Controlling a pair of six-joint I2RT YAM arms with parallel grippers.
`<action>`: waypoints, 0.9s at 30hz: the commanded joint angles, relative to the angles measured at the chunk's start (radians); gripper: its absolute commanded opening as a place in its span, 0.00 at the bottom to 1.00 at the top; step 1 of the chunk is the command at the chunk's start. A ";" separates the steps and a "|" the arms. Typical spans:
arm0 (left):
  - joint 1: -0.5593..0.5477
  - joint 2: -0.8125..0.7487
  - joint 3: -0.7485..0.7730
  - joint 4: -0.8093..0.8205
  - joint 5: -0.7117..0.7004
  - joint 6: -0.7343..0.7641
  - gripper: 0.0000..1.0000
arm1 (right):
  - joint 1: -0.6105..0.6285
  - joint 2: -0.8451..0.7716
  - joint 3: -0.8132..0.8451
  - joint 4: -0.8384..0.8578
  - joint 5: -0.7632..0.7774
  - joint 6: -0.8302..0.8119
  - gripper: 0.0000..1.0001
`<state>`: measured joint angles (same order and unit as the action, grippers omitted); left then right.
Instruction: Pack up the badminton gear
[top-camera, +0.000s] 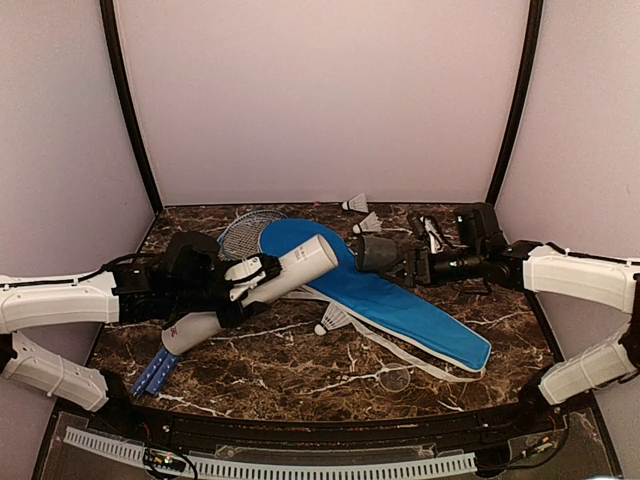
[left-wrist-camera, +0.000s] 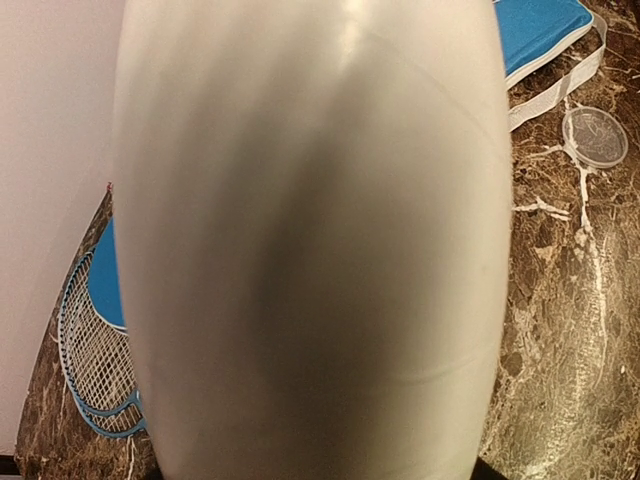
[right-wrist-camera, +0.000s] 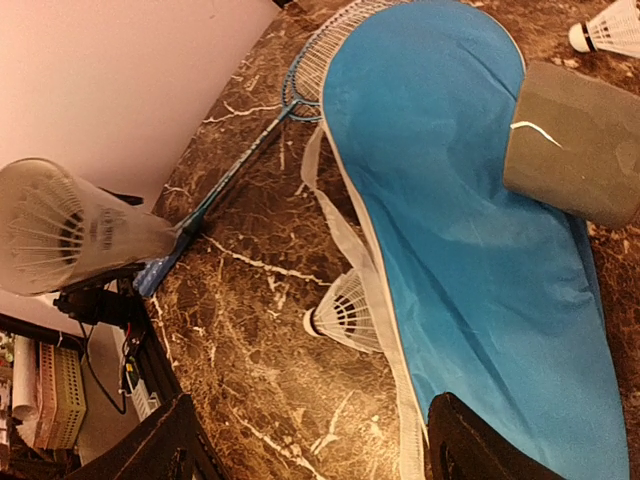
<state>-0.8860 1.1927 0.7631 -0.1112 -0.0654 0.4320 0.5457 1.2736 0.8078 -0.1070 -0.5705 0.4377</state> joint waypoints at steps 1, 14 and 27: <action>0.003 -0.033 0.015 0.016 0.002 -0.001 0.58 | 0.016 0.049 -0.054 0.123 0.088 0.072 0.79; 0.003 -0.035 0.018 0.012 0.012 0.003 0.58 | 0.168 0.226 -0.051 0.260 0.115 0.071 0.71; 0.002 -0.028 0.024 0.007 0.024 0.005 0.58 | 0.185 0.502 0.119 0.339 0.084 -0.010 0.56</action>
<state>-0.8856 1.1870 0.7635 -0.1135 -0.0494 0.4328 0.7250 1.7344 0.8738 0.1642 -0.4721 0.4538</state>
